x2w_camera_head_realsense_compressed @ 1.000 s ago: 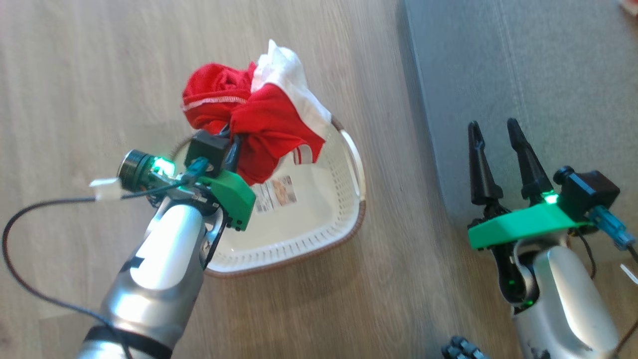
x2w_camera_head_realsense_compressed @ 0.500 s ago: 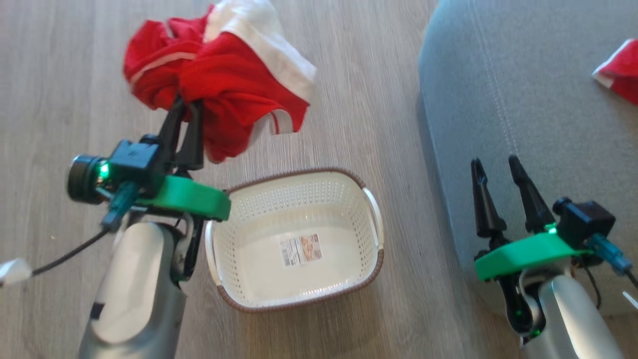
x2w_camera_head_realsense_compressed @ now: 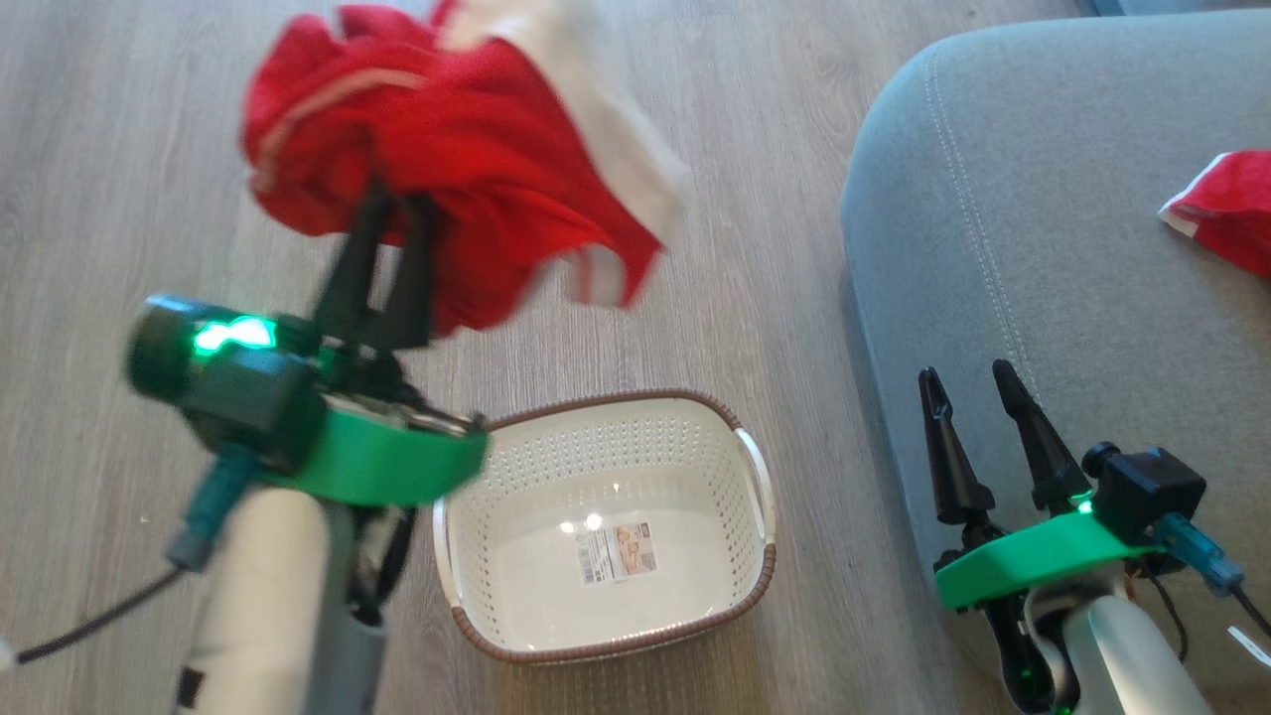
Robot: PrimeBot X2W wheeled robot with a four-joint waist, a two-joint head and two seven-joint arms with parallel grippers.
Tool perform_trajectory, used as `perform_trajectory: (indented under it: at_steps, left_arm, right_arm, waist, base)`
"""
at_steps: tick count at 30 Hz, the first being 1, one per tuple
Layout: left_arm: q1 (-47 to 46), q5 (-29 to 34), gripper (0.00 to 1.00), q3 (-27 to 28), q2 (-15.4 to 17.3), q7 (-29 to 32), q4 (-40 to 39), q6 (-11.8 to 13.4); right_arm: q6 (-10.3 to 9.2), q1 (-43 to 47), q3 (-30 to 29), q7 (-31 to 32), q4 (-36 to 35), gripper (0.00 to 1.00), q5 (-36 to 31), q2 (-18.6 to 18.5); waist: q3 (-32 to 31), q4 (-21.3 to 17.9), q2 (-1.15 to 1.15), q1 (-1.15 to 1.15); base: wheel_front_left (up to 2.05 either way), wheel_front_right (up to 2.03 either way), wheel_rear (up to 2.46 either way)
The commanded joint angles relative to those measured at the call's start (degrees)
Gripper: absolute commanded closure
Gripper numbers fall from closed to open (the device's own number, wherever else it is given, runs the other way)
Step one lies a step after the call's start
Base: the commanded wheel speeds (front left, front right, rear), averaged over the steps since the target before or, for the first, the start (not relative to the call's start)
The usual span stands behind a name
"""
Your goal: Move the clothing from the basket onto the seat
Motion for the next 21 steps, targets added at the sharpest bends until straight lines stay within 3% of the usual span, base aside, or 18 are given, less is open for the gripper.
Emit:
perform_trajectory:
  at_steps: [1, 10, 21]
  left_arm:
    - [-0.7, 0.5, 1.00, 0.2, 0.5, -0.5, -2.3, -0.7]
    - [3.6, 2.2, 1.00, -8.3, 0.4, -0.5, -1.5, -2.9]
    - [3.9, 2.5, 1.00, -10.1, 0.4, -0.5, -0.8, -2.6]
  right_arm:
    - [-0.01, -0.8, 1.6, -0.1, -2.3, 0.00, 0.4, -0.4]
    - [-0.01, -0.6, 2.2, -0.1, -3.3, 0.00, 0.9, -0.5]
    - [-0.01, -0.8, 2.9, -0.1, -3.5, 0.00, 0.7, -1.0]
  waist:
    - [-0.3, 0.3, 0.00, 0.01]
    - [-0.8, 0.4, 0.00, 0.01]
    - [-0.2, 0.5, 0.00, 0.01]
  base:
    - [0.00, 0.00, 0.00]
    - [0.00, 0.00, 0.00]
    - [0.00, 0.00, 0.00]
